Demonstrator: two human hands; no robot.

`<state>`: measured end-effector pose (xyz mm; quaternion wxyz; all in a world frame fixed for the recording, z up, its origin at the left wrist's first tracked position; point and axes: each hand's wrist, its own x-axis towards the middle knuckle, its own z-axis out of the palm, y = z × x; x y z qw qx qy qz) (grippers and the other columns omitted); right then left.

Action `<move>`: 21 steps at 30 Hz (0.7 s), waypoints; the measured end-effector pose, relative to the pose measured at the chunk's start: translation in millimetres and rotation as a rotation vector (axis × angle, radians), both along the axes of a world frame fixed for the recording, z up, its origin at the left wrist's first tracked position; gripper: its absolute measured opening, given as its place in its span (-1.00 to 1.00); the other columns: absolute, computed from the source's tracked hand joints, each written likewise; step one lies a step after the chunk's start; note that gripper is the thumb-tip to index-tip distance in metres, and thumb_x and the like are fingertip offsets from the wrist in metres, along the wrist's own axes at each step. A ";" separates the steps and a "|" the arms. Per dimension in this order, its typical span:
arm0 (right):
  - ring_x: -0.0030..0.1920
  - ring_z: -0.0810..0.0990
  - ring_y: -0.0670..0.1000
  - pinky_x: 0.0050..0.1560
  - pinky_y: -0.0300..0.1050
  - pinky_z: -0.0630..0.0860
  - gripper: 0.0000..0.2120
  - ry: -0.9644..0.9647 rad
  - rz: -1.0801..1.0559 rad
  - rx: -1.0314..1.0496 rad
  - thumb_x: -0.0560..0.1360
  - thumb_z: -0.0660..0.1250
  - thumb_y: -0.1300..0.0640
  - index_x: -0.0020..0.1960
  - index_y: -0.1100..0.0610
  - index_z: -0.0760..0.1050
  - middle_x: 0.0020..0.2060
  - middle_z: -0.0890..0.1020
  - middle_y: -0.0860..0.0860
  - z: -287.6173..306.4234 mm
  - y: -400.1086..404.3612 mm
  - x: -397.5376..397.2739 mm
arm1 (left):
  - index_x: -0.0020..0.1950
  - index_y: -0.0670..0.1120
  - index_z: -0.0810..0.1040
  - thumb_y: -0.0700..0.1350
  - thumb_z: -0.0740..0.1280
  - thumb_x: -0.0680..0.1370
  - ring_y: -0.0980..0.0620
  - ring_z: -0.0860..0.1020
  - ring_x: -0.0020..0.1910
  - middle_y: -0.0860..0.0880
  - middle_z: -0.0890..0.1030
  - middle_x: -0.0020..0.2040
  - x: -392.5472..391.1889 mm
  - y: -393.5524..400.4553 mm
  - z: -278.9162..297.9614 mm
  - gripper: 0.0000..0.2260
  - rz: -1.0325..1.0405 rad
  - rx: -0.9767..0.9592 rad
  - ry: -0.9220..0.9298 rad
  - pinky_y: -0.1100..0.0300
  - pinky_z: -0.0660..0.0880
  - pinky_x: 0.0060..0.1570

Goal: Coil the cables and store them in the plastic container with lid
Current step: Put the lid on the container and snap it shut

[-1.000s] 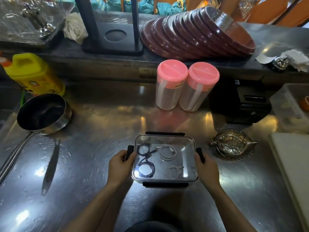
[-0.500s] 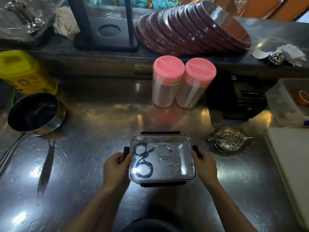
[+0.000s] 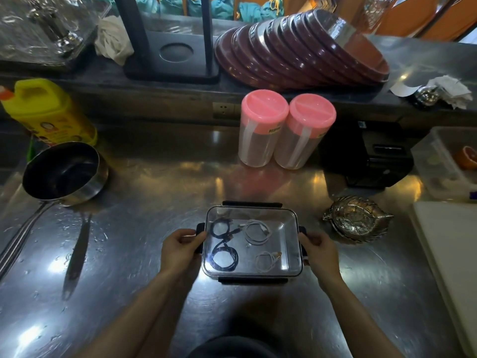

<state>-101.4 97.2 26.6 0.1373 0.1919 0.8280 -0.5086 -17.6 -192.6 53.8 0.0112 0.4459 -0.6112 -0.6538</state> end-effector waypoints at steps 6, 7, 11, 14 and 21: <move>-0.48 0.31 -0.07 -0.38 -0.11 0.21 -0.48 0.156 0.144 0.289 0.64 0.31 -0.01 -0.48 0.06 0.36 -0.57 0.38 -0.05 -1.6 -7.2 14.5 | -0.28 -0.16 0.69 -0.18 0.43 0.58 0.25 0.55 -0.52 -0.04 0.65 -0.41 3.3 4.3 -3.6 -0.77 -0.208 -0.265 0.001 0.36 0.48 -0.43; -0.48 0.29 -0.07 -0.38 -0.10 0.19 -0.47 0.154 0.152 0.302 0.65 0.31 0.00 -0.48 0.06 0.34 -0.57 0.37 -0.05 -1.3 -8.2 13.8 | -0.32 -0.10 0.69 -0.13 0.43 0.58 0.23 0.57 -0.49 -0.03 0.66 -0.42 3.5 2.3 -5.7 -0.73 -0.252 -0.311 -0.018 0.27 0.50 -0.38; -0.47 0.30 -0.02 -0.38 -0.11 0.16 -0.46 0.106 0.171 0.327 0.65 0.28 0.02 -0.48 0.07 0.28 -0.57 0.32 -0.05 -4.8 -7.6 6.5 | -0.32 -0.06 0.71 -0.02 0.42 0.59 0.07 0.66 -0.37 0.03 0.69 -0.38 3.3 -11.8 -21.1 -0.71 -0.340 -0.387 -0.080 0.04 0.62 -0.23; -0.40 0.45 0.01 -0.35 -0.09 0.35 -0.56 0.125 0.243 0.378 0.64 0.29 -0.01 -0.41 0.03 0.43 -0.49 0.48 -0.05 -3.9 -4.0 8.4 | -0.20 0.01 0.70 0.05 0.38 0.59 0.01 0.68 -0.25 0.06 0.70 -0.28 -0.4 -14.0 -19.3 -0.78 -0.499 -0.558 -0.094 -0.01 0.62 -0.20; 0.40 0.37 0.07 0.39 -0.09 0.29 -0.18 0.344 0.676 0.605 0.44 0.33 -0.35 0.57 0.02 0.25 0.43 0.38 0.02 -12.2 -30.9 54.8 | 0.40 -0.03 0.52 0.01 0.27 0.64 -0.09 0.46 0.39 -0.05 0.48 0.44 -47.1 18.5 -8.5 -0.66 -1.053 -1.009 0.304 -0.09 0.44 0.35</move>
